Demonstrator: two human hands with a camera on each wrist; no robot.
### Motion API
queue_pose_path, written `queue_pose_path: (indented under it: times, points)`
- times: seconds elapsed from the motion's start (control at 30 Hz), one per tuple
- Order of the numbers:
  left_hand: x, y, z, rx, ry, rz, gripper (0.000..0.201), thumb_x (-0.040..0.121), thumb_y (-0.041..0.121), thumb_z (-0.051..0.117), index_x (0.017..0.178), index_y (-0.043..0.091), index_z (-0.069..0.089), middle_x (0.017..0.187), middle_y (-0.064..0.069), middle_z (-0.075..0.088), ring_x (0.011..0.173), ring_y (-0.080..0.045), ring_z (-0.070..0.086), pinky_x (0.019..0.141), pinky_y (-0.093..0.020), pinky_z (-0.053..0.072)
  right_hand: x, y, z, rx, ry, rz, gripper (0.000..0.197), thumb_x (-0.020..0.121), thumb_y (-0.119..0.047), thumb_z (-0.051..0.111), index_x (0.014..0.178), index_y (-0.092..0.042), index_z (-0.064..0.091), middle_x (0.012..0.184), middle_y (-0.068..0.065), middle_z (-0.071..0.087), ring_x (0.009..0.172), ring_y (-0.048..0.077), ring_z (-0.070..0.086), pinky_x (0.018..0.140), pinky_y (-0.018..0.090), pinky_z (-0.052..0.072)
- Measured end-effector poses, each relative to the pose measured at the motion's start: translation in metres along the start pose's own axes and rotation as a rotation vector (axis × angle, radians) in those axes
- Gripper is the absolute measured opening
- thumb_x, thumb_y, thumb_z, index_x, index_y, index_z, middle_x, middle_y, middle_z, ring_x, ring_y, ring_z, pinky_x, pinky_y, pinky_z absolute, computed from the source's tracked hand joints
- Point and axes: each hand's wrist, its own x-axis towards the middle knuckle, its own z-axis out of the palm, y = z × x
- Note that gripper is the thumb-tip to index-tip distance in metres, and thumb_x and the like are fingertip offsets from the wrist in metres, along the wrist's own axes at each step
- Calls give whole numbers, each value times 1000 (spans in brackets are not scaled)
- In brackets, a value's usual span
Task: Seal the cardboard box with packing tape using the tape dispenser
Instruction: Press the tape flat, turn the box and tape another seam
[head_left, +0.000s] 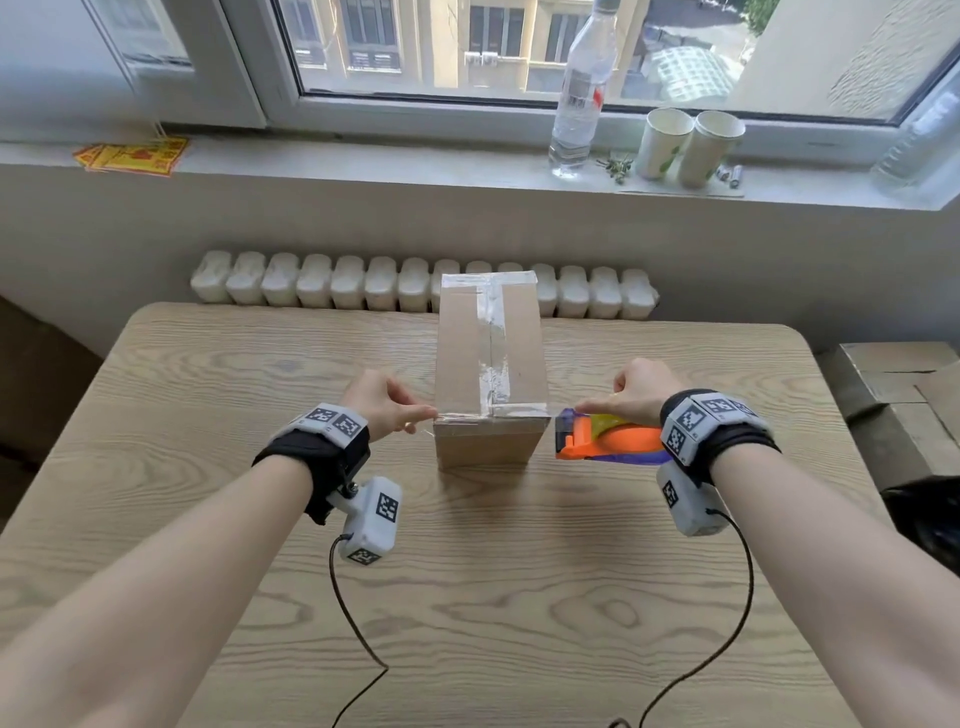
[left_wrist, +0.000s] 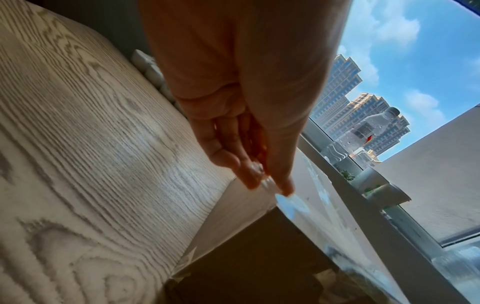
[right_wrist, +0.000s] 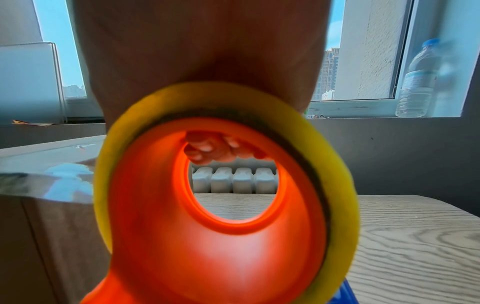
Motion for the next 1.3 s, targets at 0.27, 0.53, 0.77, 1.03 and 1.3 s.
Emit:
queue_pose_path:
  times: [0.27,0.53,0.77,1.03,1.3]
  points:
    - [-3,-10,2,107,112,7,82,59,42,84,128,27,43,111,-3,62,99,-22,62,92,-42,50,-1,-1,3,-30,26,15,60,64,-69,64,48,-15,42,52,4,49,58,24,51,55,31,37]
    - [-29,-15,28,862,-153,639,67,85,60,2,142,29,-13,154,10,-13,142,-8,-14,119,-30,-4,-6,-5,3,-7,27,21,60,67,-69,63,49,-15,44,55,5,52,62,25,54,57,30,39]
    - [-35,-14,46,896,-85,628,79,84,63,0,148,16,-3,158,2,-5,142,-7,-12,117,-31,-11,-14,-6,2,34,38,35,61,68,-67,63,46,-16,39,49,2,45,56,23,48,51,29,31]
    - [-29,14,83,899,-133,697,77,79,54,-2,148,18,-6,158,3,-6,142,-6,-11,113,-25,-12,-14,-2,2,70,16,39,60,67,-70,62,47,-15,45,52,3,49,56,22,50,54,30,36]
    - [-19,45,112,813,-90,690,80,79,55,-1,148,14,-2,159,0,-4,141,-8,-12,118,-30,-6,-15,4,2,200,-58,28,47,73,-55,61,62,-9,59,61,5,53,62,22,50,56,31,36]
